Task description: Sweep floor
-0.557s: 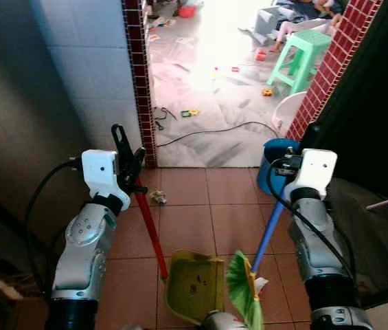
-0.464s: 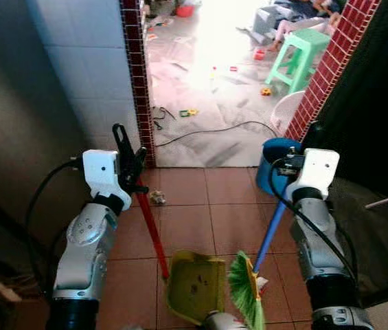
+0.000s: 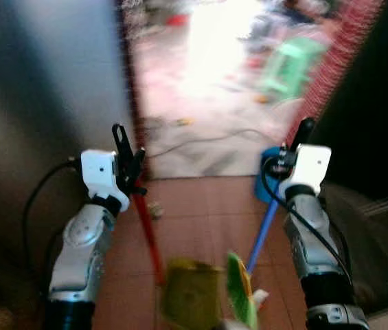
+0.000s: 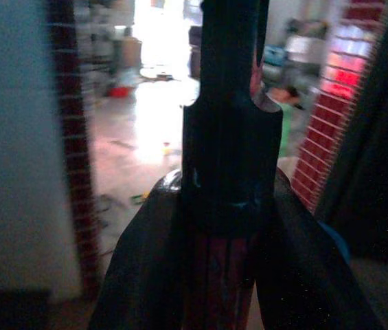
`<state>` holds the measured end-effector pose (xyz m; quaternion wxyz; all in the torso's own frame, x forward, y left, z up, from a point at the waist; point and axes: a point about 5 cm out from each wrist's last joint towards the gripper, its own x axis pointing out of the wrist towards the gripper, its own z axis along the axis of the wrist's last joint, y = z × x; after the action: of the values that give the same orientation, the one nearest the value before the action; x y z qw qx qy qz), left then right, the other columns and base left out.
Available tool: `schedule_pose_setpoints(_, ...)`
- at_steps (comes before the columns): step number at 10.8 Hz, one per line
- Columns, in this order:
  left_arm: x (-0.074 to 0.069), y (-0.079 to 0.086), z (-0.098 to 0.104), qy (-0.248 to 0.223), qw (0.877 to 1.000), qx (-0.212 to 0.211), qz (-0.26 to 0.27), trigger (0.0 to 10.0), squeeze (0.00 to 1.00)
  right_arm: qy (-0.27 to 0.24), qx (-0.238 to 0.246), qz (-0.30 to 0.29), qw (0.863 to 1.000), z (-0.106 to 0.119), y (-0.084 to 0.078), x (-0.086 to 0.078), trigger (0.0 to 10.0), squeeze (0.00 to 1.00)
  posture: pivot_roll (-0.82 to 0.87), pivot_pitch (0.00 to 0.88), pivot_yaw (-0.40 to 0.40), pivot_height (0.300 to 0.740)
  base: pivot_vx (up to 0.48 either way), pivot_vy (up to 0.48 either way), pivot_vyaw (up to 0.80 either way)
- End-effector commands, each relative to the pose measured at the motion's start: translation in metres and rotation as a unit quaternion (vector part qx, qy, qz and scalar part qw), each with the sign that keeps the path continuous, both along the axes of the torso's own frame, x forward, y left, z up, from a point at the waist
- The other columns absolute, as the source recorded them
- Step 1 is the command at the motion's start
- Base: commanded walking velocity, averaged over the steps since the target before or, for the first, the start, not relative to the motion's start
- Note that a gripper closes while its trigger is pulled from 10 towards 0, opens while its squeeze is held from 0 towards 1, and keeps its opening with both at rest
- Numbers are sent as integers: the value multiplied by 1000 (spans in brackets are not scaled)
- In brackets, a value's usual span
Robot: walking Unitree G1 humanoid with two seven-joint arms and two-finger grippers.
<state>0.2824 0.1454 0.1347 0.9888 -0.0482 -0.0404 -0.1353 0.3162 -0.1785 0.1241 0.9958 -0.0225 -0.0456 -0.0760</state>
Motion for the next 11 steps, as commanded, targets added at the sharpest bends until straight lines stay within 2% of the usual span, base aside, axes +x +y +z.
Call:
schedule_pose_setpoints(1, 5, -14, 24, -44, 999, -13, -24, 10000, 0, -24, -12, -5, 1000, 14, -4, 3, 10000, 0, -50, 43, -18, 740, 465, 0, -581)
schedule_pose_setpoints(4, 2, -20, 25, -48, 998, -17, -25, 10000, 0, -20, -18, 4, 1000, 13, -3, 3, 10000, 0, -46, 27, -26, 740, 461, 0, 0)
schedule_pose_setpoints(7, 2, -17, 21, -40, 999, -20, -20, 10000, 0, -13, -20, 4, 1000, 10, -4, 2, 10000, 0, -43, 17, -25, 740, 413, 0, 0)
schedule_pose_setpoints(8, 3, -12, 22, -40, 999, -15, -8, 10000, 0, -15, -19, 5, 1000, 11, -4, 3, 10000, 0, -43, 14, -24, 740, 0, 0, 0)
schedule_pose_setpoints(11, 2, 9, 20, -57, 996, 65, 21, 10000, 0, -28, -33, 12, 999, 17, -6, 6, 10000, 0, -38, 10, -25, 740, 0, 0, 0)
